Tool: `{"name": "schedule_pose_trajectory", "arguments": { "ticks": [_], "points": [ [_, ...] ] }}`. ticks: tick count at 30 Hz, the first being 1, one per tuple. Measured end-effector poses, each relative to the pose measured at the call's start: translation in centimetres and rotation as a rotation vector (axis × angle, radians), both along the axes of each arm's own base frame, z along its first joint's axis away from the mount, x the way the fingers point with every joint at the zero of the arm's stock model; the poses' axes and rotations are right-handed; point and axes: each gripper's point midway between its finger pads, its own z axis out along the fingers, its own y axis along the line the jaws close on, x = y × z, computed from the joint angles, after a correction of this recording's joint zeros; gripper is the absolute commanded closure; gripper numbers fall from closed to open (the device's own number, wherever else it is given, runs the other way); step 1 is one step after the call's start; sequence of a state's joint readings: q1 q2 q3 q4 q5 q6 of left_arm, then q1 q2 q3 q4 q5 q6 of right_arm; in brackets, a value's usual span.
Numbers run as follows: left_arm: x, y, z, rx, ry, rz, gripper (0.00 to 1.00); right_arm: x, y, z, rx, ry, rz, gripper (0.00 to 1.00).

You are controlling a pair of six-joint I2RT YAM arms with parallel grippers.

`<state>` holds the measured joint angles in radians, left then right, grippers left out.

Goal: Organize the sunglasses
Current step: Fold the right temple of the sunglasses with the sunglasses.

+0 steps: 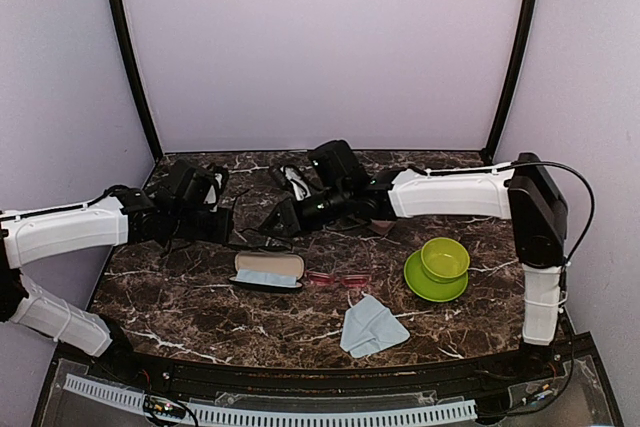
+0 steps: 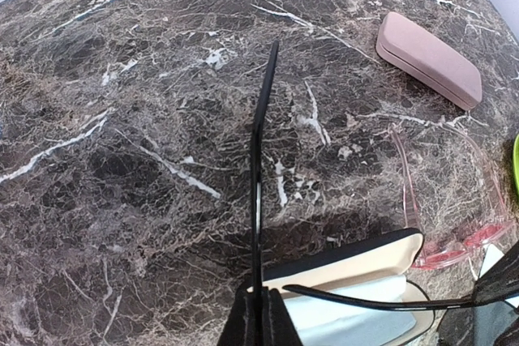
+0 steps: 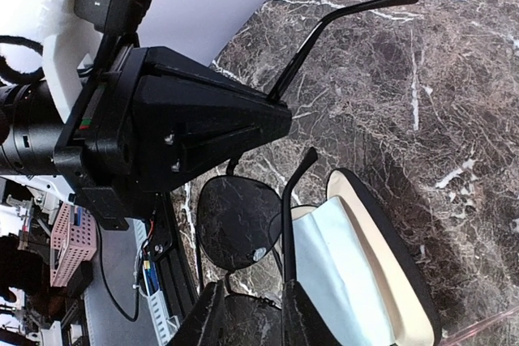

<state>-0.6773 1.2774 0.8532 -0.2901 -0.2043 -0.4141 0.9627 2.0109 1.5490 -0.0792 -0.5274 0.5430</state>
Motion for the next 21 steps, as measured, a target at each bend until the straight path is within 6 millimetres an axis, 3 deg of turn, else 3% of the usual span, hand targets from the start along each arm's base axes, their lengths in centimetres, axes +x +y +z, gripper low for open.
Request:
{"name": "schedule_pose_trajectory", "arguments": {
  "ticks": [9,19,21],
  "points": [
    [0.0,0.0,-0.4,0.009,0.003,-0.006,1.00,-0.2,0.2,-0.9,-0.027,0.013,0.022,0.70],
    [0.0,0.0,-0.6,0.016,0.005,-0.009,1.00,-1.3,0.5,-1.6,-0.041,0.035,0.081,0.74],
    [0.0,0.0,-0.8,0.022,0.008,-0.009,1.00,-1.6,0.6,-1.4,-0.037,0.036,0.099,0.71]
  ]
}}
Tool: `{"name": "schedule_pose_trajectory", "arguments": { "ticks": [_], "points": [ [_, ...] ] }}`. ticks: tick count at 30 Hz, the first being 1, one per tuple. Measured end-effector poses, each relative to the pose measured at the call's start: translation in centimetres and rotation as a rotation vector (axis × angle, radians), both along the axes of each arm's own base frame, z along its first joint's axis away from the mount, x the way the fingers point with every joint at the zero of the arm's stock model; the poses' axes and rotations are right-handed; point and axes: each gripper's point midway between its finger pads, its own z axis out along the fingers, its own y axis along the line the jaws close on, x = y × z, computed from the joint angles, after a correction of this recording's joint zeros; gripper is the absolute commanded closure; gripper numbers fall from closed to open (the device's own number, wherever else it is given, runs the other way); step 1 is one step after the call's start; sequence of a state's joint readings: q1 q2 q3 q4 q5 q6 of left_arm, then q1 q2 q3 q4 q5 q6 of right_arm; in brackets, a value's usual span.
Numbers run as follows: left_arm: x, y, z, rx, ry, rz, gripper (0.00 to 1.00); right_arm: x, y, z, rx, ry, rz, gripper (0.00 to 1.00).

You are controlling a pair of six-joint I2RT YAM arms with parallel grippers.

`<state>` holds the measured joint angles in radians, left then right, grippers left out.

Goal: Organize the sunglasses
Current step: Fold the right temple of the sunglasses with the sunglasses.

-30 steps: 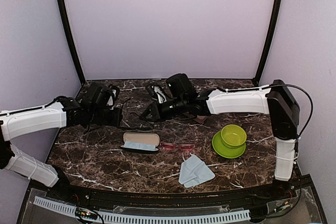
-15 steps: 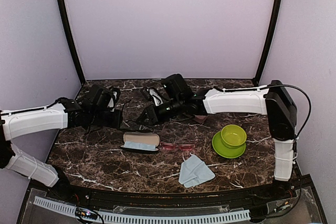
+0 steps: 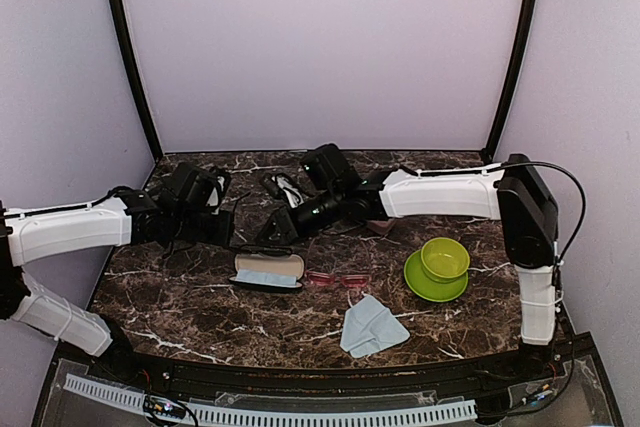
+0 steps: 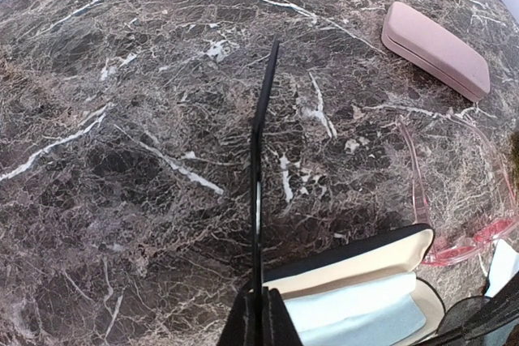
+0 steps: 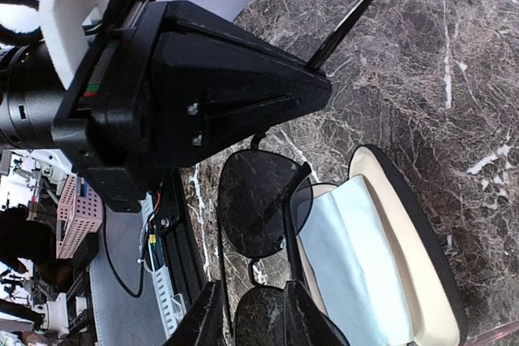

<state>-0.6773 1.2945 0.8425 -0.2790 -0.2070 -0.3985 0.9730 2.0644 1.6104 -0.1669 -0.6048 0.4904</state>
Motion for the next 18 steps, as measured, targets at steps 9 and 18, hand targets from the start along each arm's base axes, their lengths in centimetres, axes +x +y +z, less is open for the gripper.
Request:
{"name": "schedule_pose_trajectory", "arguments": {
  "ticks": [9,18],
  "points": [
    [-0.1,0.1,-0.5,0.015,0.006,-0.002,1.00,0.4,-0.2,0.0,-0.011,-0.019,-0.001,0.41],
    [0.1,0.4,-0.4,0.017,0.000,0.016,1.00,1.8,-3.4,-0.9,-0.015,0.020,-0.124,0.13]
  ]
}}
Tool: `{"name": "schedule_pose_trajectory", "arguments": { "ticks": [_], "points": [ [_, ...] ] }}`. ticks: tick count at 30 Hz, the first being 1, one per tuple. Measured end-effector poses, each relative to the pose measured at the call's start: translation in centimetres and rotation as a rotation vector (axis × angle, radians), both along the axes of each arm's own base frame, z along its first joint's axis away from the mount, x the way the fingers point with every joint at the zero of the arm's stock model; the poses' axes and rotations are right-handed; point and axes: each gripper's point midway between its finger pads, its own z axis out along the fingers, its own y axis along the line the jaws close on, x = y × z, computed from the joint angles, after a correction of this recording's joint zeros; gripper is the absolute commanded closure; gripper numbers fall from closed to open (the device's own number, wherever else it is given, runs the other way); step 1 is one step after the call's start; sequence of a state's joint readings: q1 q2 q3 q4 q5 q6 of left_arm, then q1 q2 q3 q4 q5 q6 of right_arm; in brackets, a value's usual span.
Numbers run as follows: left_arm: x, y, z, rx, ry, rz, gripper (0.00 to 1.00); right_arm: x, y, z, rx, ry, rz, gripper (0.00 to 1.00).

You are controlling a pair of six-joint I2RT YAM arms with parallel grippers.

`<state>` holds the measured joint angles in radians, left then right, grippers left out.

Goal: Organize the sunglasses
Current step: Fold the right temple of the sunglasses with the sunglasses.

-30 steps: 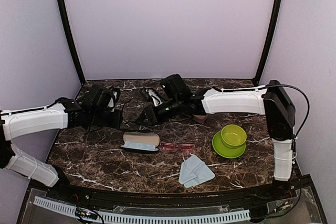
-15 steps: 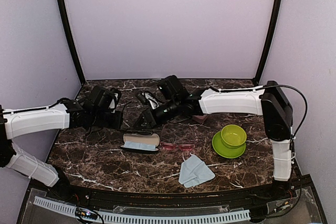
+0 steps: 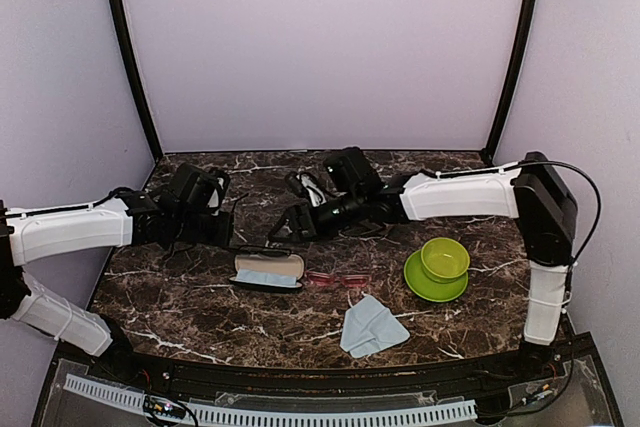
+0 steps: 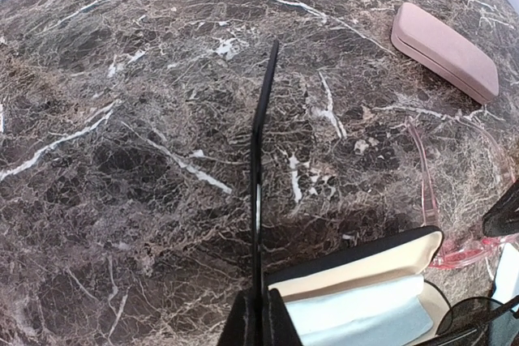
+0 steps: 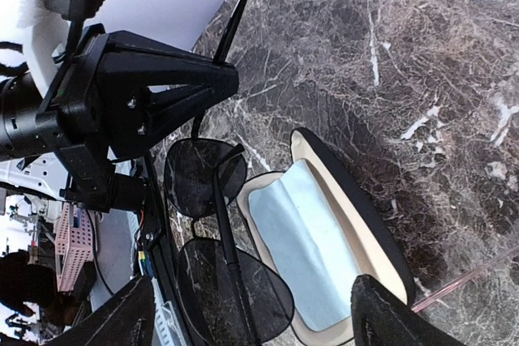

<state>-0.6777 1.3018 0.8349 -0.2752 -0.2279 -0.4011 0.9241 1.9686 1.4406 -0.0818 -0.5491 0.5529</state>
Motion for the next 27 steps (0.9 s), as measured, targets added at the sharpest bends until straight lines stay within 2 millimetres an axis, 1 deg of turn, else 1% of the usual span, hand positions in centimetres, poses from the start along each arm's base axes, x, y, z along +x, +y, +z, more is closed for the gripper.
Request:
{"name": "schedule_pose_trajectory", "arguments": {
  "ticks": [3,7,12,17,19,27],
  "points": [
    [0.1,0.0,0.1,-0.010,-0.005,0.010,1.00,-0.2,-1.0,-0.2,0.023,0.030,-0.045,0.09],
    [0.3,-0.1,0.3,-0.022,-0.012,0.025,1.00,-0.5,-1.5,-0.4,0.062,0.063,-0.094,0.08],
    [0.3,0.0,0.3,-0.027,-0.013,0.040,1.00,-0.3,-1.5,-0.4,0.131,0.052,-0.117,0.08],
    [0.2,0.2,0.4,-0.038,-0.015,0.051,1.00,0.1,-1.0,0.8,0.219,0.005,-0.118,0.08],
    [0.2,0.2,0.5,-0.042,-0.018,0.053,1.00,0.3,-0.8,1.0,0.250,-0.012,-0.117,0.08],
    [0.4,0.1,0.9,-0.052,-0.035,0.055,1.00,0.4,-0.7,-0.2,0.266,-0.021,-0.120,0.08]
  ]
}}
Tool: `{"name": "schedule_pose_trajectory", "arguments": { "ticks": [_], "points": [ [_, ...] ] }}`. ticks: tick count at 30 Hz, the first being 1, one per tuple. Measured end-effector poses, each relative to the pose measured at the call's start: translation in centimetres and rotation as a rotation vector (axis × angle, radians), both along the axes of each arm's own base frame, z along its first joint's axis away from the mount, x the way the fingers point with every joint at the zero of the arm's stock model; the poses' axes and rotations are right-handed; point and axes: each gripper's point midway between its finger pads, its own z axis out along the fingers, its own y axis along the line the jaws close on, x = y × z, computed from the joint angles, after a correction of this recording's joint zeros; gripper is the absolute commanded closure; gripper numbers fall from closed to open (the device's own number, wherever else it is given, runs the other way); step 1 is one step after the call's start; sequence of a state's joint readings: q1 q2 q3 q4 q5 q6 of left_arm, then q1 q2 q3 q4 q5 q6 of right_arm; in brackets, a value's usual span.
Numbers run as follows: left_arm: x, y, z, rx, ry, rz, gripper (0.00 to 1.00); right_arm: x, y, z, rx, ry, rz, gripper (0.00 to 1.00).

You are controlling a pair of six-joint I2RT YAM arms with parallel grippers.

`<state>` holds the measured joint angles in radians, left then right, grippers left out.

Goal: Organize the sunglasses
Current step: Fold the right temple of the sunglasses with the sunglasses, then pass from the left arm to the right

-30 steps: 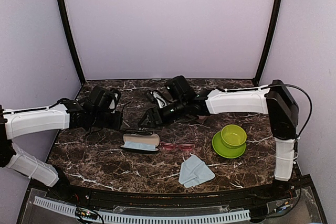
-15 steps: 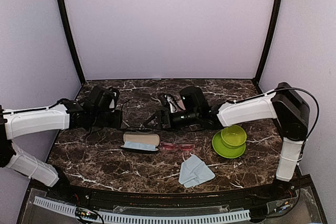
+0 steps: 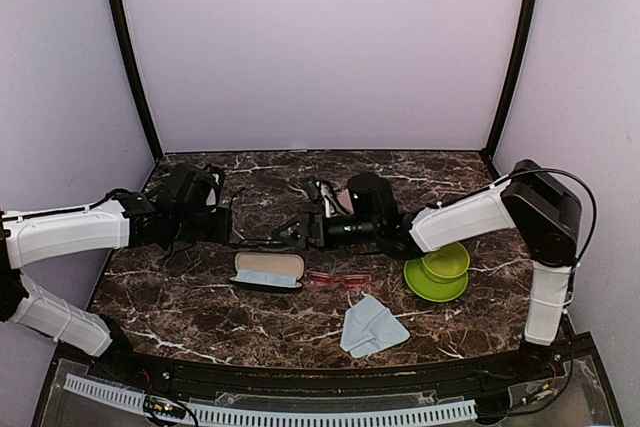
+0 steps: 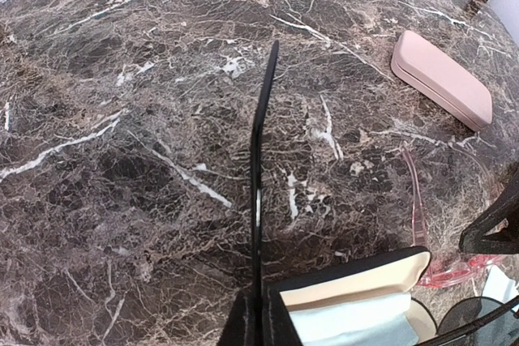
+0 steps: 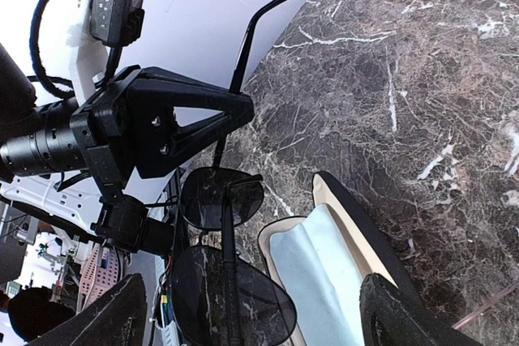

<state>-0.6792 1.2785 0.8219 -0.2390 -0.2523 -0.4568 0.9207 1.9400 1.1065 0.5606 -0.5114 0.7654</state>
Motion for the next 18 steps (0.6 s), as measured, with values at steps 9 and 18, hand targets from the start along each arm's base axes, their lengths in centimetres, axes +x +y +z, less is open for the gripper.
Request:
{"name": "schedule_pose_trajectory", "arguments": {
  "ticks": [9,18],
  "points": [
    [0.2,0.1,0.1,0.003,-0.010,0.007,1.00,-0.1,-0.1,-0.5,-0.020,0.016,0.000,0.00],
    [0.6,0.2,1.1,0.011,-0.040,0.014,1.00,-1.0,-1.8,0.4,-0.113,0.164,-0.037,0.00]
  ]
}}
